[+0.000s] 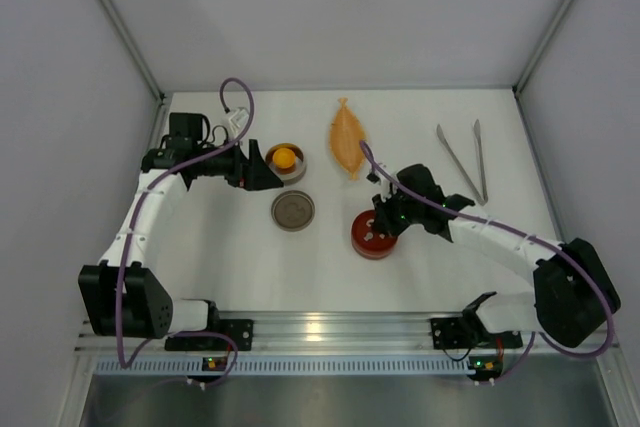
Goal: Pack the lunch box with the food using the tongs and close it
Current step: Close the box lid on the packing box.
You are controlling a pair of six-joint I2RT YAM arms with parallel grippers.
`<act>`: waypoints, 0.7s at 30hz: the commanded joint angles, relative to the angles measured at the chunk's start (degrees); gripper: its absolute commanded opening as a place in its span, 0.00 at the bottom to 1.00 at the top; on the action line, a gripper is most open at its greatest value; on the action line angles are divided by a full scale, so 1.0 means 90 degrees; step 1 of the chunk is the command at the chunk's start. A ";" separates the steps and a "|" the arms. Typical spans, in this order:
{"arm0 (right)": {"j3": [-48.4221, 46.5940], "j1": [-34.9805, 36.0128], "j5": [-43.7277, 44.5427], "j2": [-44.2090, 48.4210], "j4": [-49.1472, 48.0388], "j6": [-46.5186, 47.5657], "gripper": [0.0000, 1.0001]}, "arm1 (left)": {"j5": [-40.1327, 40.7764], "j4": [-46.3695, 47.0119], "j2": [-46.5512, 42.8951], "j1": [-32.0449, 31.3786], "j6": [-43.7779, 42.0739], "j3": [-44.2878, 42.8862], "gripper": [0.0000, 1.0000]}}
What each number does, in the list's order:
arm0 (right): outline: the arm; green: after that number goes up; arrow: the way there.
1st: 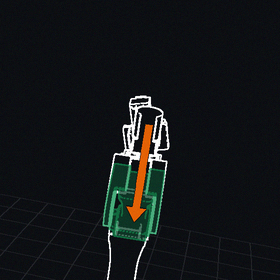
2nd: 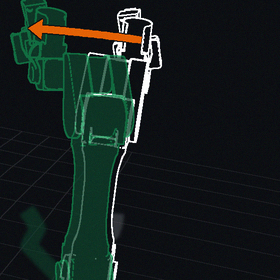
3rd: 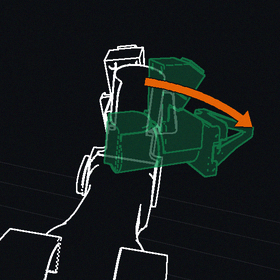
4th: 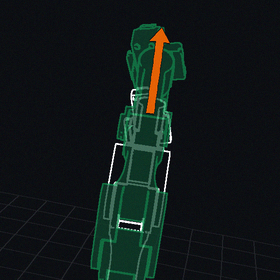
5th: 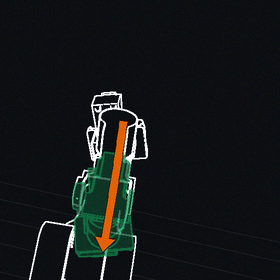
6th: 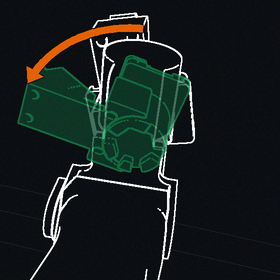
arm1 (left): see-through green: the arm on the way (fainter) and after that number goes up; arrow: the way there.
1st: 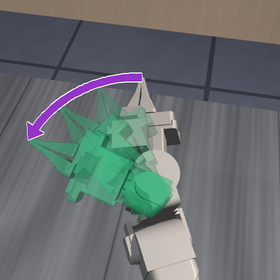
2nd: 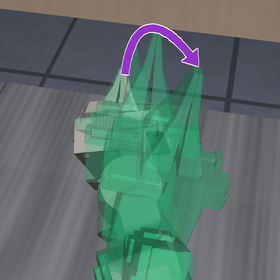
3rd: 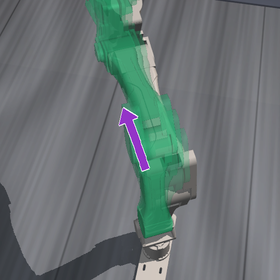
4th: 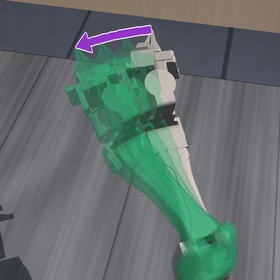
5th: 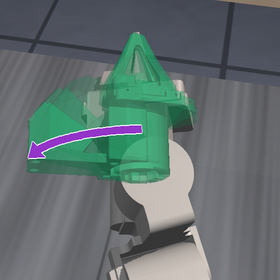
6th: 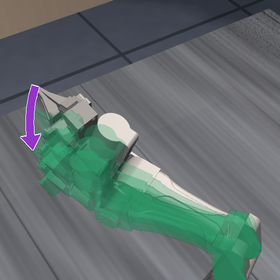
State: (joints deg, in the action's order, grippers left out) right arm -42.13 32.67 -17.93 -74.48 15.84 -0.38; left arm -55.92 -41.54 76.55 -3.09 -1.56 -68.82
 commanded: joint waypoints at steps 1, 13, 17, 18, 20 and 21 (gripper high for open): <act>0.0218 0.0432 0.0177 0.0131 0.0144 -0.0485 0.00 | 0.0081 0.0241 -0.0235 0.0041 0.0037 0.0097 0.98; -0.0162 0.0814 -0.0654 -0.0162 0.0838 -0.0377 0.10 | 0.0012 -0.0179 -0.0205 0.0041 -0.0334 0.0058 0.98; -0.0338 0.0804 -0.0674 -0.0133 0.1013 -0.0299 0.22 | 0.0003 -0.0404 -0.0254 0.0041 -0.0587 0.0058 0.98; -0.0377 0.0785 -0.0673 -0.0133 0.1053 -0.0261 0.24 | 0.0003 -0.0462 -0.0264 0.0041 -0.0607 0.0068 0.98; -0.0484 0.0726 -0.0625 -0.0075 0.1180 -0.0212 0.30 | -0.0007 -0.0492 -0.0303 0.0041 -0.0646 0.0078 0.98; -0.0504 0.0687 -0.0596 -0.0045 0.1209 -0.0202 0.32 | -0.0007 -0.0492 -0.0303 0.0051 -0.0656 0.0097 0.98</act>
State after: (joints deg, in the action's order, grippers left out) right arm -44.23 39.20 -24.05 -75.11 21.82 -2.61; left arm -55.37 -44.82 76.09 -3.07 -5.41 -68.14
